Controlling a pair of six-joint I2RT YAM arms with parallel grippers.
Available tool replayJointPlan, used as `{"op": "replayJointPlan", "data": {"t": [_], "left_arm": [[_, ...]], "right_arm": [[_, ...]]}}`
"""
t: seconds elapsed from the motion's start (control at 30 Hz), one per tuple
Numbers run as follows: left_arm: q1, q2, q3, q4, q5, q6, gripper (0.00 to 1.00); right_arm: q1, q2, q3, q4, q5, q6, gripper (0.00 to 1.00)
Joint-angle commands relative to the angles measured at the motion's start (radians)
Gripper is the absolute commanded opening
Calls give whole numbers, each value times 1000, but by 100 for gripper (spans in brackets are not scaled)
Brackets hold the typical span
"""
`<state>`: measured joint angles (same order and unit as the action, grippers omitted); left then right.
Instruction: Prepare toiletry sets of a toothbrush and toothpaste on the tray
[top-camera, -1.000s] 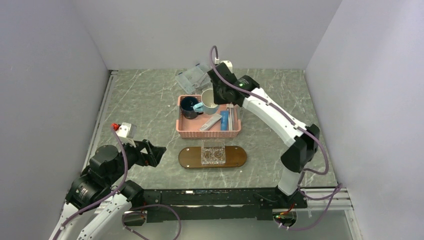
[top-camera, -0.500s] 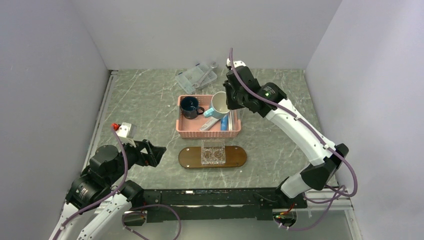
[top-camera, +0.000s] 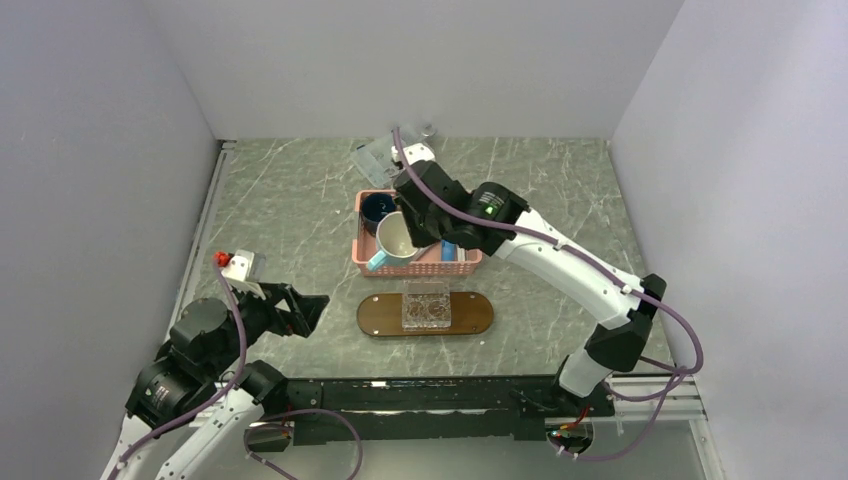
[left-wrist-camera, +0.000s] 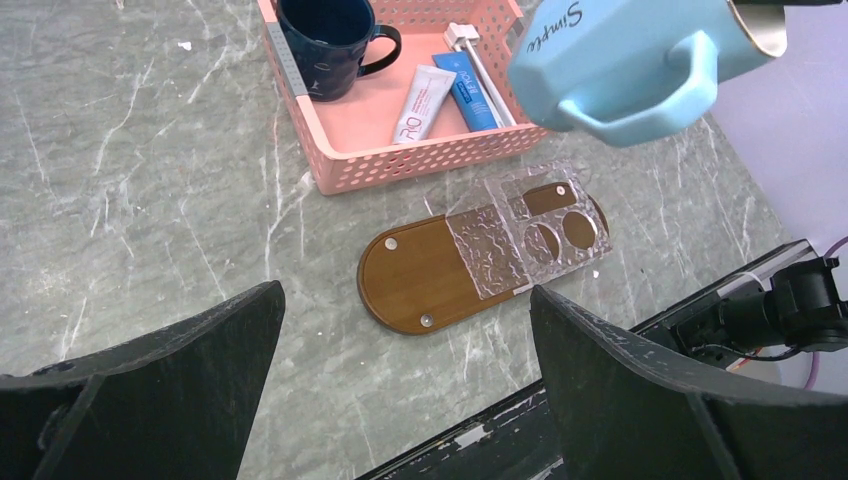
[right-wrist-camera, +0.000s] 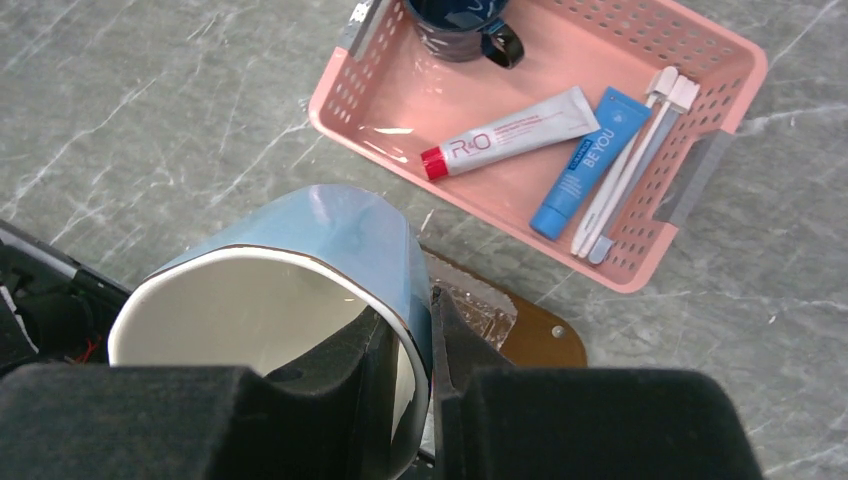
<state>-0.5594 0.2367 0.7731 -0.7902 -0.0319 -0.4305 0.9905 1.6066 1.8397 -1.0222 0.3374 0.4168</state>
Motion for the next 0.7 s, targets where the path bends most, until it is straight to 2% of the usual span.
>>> {"op": "replayJointPlan", "data": {"t": [0.0,0.33,0.67], "left_arm": [[4,-25,7,25,-13,3,99],[5,-61,7,21,-29,-2,99],[5,-116,7,18,-45,-9,99]], "right_arm": [[49,17,96,21,83,54,0],[180,125,171,-22,161,121,0],[237,207,193,-53,175,170,0]]}}
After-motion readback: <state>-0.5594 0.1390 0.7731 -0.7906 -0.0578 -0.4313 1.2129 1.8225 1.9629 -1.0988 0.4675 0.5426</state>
